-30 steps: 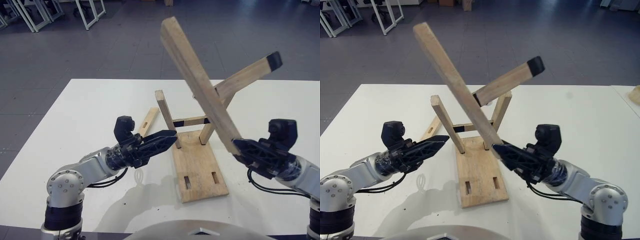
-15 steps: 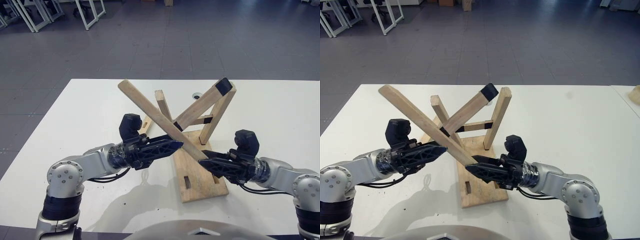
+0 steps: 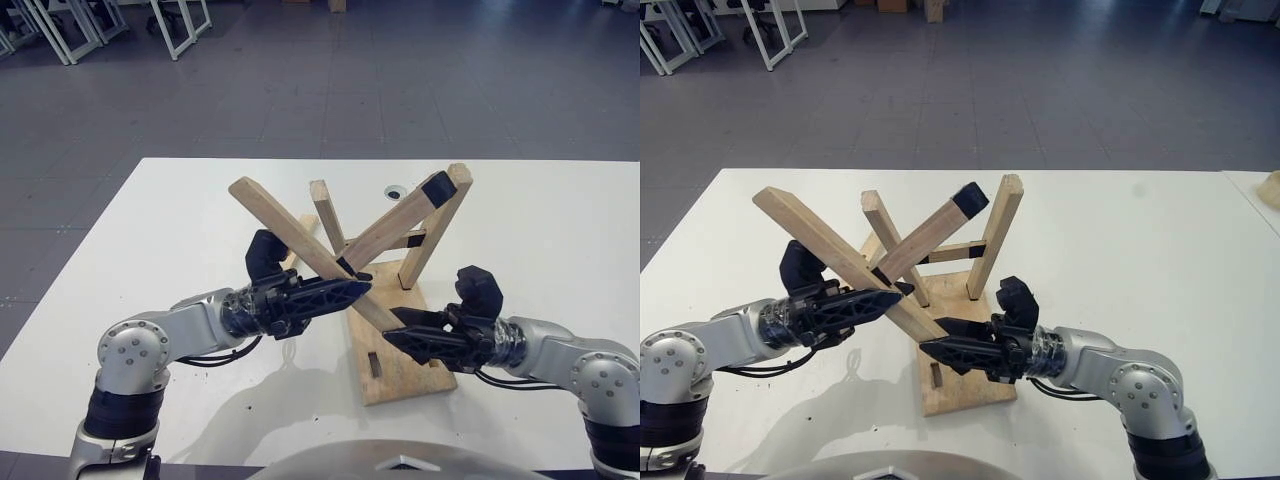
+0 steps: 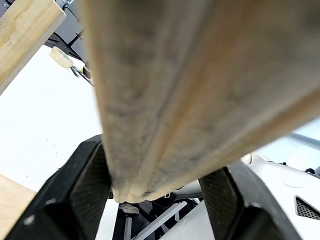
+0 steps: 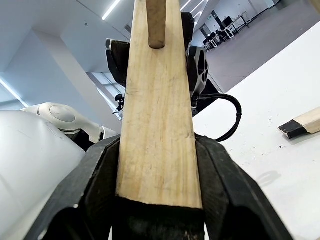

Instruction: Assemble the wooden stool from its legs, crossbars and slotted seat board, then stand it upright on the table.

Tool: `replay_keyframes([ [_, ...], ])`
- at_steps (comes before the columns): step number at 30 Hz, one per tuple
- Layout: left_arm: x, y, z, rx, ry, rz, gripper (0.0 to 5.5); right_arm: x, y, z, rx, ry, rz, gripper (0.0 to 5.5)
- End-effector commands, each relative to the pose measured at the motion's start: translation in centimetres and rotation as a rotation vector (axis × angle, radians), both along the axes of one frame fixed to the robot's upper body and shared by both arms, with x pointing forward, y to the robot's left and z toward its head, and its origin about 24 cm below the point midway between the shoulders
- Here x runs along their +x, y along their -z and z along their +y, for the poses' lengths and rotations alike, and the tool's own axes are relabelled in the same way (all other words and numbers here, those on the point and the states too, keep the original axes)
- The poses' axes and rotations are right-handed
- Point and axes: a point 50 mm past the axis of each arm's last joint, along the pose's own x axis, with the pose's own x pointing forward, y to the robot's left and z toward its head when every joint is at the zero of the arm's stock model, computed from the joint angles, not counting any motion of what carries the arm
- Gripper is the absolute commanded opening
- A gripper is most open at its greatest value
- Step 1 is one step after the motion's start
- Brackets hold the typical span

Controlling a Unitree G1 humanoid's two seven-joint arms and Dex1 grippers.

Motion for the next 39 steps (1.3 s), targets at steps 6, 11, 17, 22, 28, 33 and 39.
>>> replay_keyframes([
  [6,0.5,-0.2,-0.1,-0.068,-0.054,0.003,2.34,0.4,0.4,-0.3,-0.177,0.023,-0.010,2.71],
  [11,0.9,0.3,0.5,-0.033,-0.128,-0.010,2.18,0.6,0.1,-1.2,-0.221,0.036,-0.032,3.71],
  [17,1.6,0.3,2.0,0.138,-0.262,-0.161,2.06,1.6,0.4,-5.6,-0.365,0.229,-0.053,4.93],
  [22,0.0,0.8,0.5,0.368,-0.281,-0.354,2.06,0.2,3.4,-9.6,-0.693,0.267,-0.092,5.01],
  [28,-0.3,0.2,-0.7,0.372,-0.318,-0.483,2.05,-2.6,6.0,-11.2,-0.890,0.097,-0.132,5.01],
  [33,-1.3,2.0,-0.6,0.440,-0.227,-0.490,2.05,-2.5,6.5,-10.9,-0.898,0.098,-0.183,5.01],
  [39,-1.4,3.1,0.1,0.482,-0.225,-0.527,2.05,-2.4,7.3,-7.8,-0.862,0.147,-0.272,5.01],
])
